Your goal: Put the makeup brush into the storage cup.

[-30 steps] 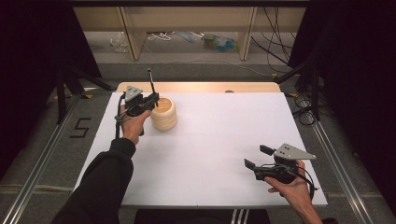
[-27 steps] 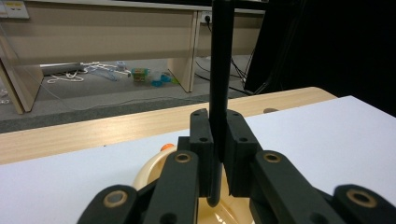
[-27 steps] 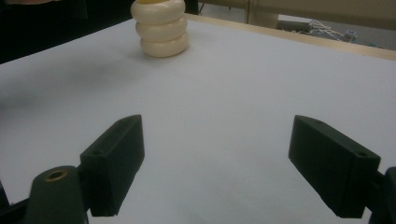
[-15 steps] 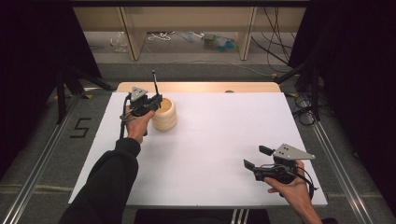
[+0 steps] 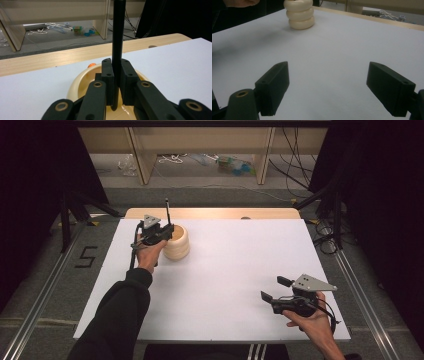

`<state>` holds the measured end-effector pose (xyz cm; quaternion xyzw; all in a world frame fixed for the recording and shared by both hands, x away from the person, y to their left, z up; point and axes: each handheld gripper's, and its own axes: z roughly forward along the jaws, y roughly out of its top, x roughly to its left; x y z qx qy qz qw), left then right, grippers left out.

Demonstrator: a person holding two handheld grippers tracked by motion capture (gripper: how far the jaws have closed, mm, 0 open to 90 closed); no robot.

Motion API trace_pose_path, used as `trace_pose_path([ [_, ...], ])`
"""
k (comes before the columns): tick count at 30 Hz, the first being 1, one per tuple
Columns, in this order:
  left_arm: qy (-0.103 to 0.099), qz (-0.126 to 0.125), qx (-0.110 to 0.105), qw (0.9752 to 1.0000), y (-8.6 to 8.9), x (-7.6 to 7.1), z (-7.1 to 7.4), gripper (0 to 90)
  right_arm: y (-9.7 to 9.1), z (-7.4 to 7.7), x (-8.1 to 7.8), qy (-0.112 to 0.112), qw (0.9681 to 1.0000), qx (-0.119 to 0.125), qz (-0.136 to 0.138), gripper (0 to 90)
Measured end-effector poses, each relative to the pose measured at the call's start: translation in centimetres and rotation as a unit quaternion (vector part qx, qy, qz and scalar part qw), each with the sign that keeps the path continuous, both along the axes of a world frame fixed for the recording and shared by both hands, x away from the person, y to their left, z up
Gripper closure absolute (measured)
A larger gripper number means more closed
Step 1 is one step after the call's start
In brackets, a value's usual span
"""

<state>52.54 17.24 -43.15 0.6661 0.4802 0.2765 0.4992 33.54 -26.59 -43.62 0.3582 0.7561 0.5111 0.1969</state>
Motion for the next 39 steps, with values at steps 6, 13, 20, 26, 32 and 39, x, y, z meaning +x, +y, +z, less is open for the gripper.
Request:
trace_pose_path([
  [6,0.012,-0.001,0.009,0.9999,0.0,0.1,-0.2,83.1,-0.1,0.2,-0.2,0.021,0.9997,-0.013,-0.001,19.1],
  [13,0.024,-0.002,0.019,0.9995,0.1,0.2,-0.7,83.0,-0.1,0.1,-0.2,0.014,0.9998,-0.013,0.0,19.1],
  [20,0.035,-0.001,0.021,0.9992,0.1,0.2,-0.9,81.2,0.1,-0.1,0.0,0.003,1.0,-0.004,0.004,19.3],
  [26,0.035,0.002,0.012,0.9993,0.2,0.2,-0.7,64.0,0.1,-0.1,0.1,0.002,1.0,-0.003,0.007,19.3],
  [32,0.017,-0.001,0.003,0.9998,0.3,-0.2,0.4,55.6,0.1,0.0,-0.1,0.02,0.9997,-0.01,0.009,19.3],
  [39,0.012,-0.003,-0.005,0.9999,0.5,-0.6,1.2,48.0,0.1,0.0,-0.1,0.016,0.9997,-0.019,0.006,19.3],
])
